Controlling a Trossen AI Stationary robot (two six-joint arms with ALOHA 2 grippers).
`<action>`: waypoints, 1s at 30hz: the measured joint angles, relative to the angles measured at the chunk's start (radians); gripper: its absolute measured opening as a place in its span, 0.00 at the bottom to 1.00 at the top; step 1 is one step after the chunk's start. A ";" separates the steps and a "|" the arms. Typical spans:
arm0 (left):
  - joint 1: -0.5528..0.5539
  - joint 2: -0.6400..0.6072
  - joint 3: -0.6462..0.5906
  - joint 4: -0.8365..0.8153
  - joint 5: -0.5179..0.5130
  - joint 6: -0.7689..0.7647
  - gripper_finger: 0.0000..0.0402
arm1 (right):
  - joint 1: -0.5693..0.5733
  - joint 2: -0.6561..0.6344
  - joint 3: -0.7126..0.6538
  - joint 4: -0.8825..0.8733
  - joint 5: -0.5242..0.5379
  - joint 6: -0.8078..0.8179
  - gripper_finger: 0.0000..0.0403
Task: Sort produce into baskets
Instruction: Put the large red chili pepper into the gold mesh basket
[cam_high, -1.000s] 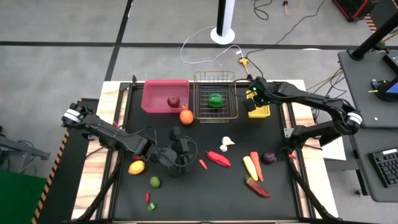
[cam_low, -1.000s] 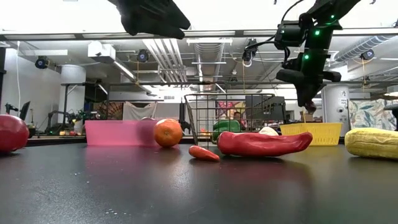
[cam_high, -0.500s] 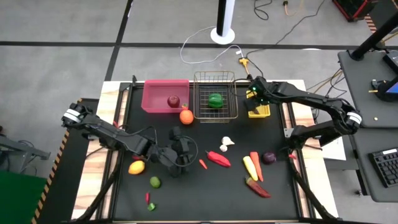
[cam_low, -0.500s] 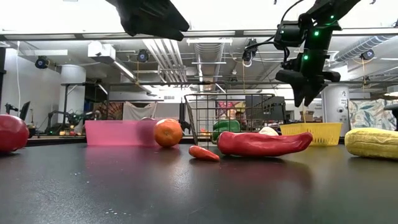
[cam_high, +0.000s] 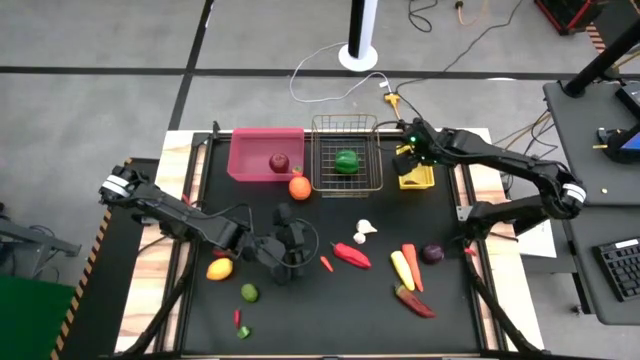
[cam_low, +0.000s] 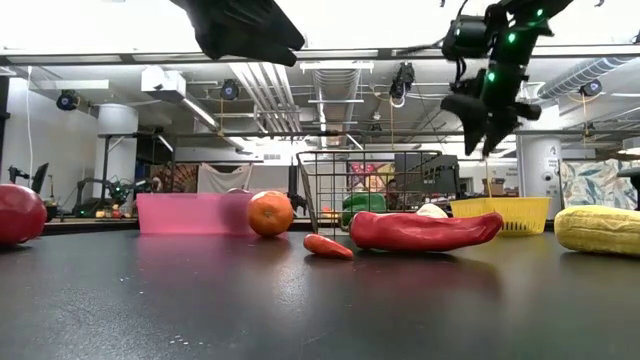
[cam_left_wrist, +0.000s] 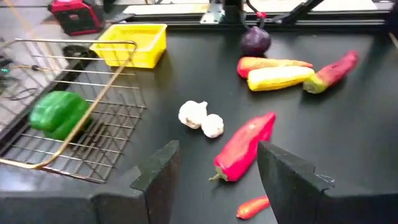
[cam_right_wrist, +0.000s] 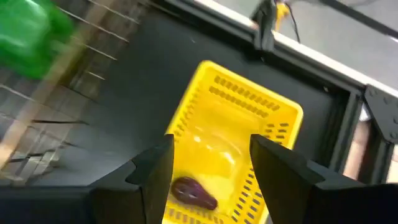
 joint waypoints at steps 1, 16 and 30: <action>0.000 0.000 0.000 -0.001 0.018 0.001 0.49 | 0.011 -0.010 0.009 0.000 -0.001 -0.001 0.50; 0.000 0.001 0.000 -0.047 0.208 0.015 0.49 | 0.372 -0.115 0.040 0.000 -0.055 0.073 0.50; -0.001 0.015 -0.007 -0.038 0.276 0.056 0.49 | 0.668 -0.108 0.039 -0.001 -0.057 0.198 0.50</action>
